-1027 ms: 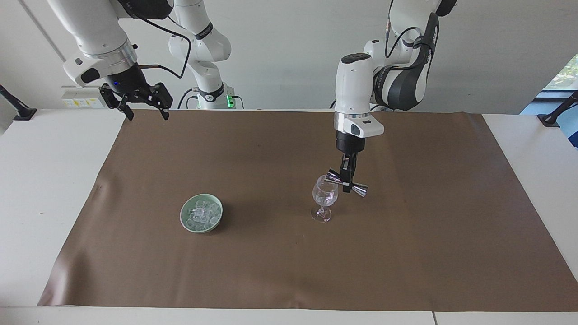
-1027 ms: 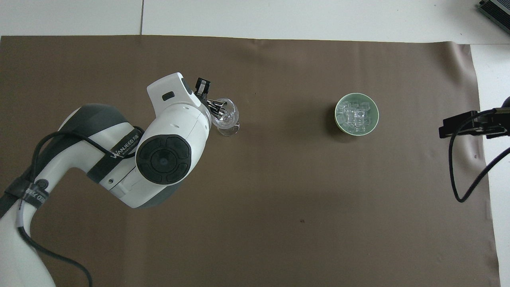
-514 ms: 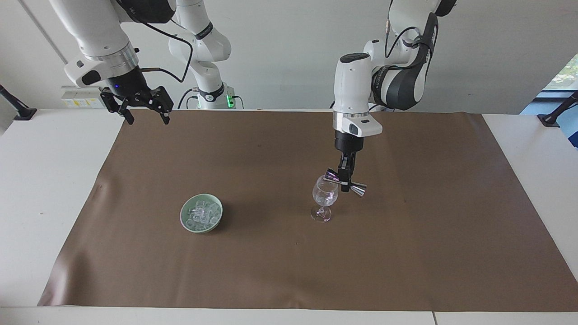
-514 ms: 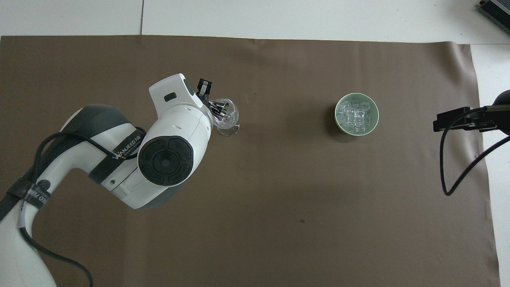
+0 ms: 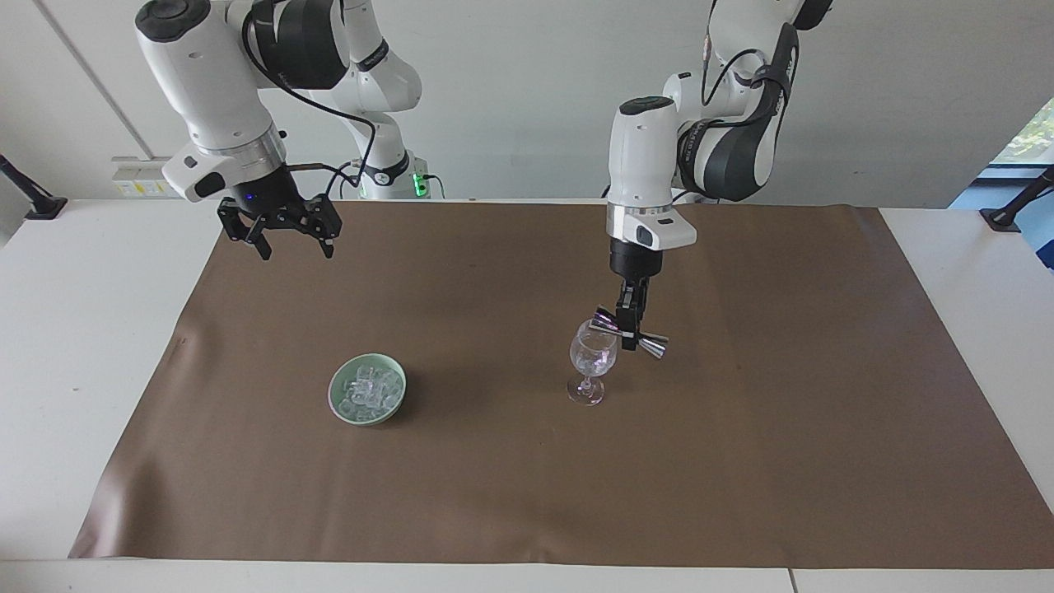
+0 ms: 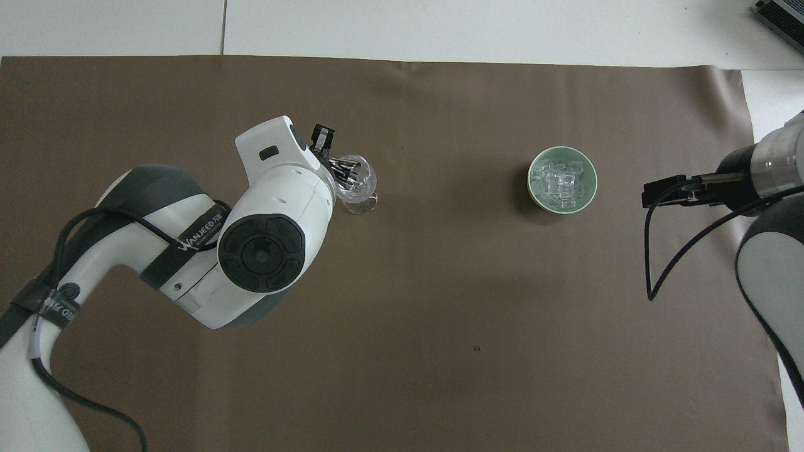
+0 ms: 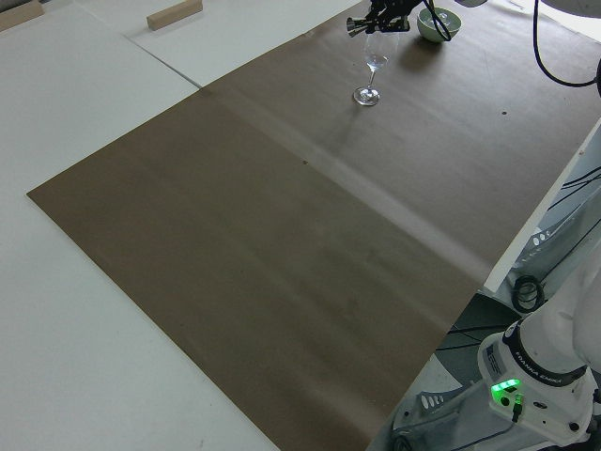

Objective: Pour wine and add ice with both arms
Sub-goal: 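Reach the right gripper to the green bowl while the left gripper holds the cup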

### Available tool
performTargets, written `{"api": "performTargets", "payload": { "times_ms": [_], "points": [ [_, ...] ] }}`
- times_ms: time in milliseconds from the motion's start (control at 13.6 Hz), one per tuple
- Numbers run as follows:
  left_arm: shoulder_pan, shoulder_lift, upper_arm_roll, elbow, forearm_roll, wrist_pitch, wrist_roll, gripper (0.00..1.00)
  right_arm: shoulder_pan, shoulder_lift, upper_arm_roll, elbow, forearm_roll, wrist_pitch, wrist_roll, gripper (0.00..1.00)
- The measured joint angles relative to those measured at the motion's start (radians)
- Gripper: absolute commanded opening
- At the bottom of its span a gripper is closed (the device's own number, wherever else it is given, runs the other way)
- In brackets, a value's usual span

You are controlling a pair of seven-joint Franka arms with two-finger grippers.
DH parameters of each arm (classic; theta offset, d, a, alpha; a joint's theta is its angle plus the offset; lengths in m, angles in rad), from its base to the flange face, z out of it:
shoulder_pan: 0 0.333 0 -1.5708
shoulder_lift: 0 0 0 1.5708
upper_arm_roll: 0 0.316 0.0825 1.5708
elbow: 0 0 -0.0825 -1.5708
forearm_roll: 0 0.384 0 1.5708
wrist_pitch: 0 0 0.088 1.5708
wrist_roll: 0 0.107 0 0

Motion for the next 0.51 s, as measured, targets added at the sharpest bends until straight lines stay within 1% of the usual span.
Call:
{"api": "performTargets", "payload": {
  "times_ms": [293,514],
  "points": [
    [0.001,0.000,0.000,0.003,-0.002,-0.006,-0.001,0.00,0.012,0.035,0.001,-0.059,0.000,0.093,0.000,1.00],
    [0.014,-0.001,0.002,0.016,-0.054,-0.022,-0.001,0.00,0.027,0.089,0.001,-0.083,0.000,0.187,0.001,1.00]
  ]
}}
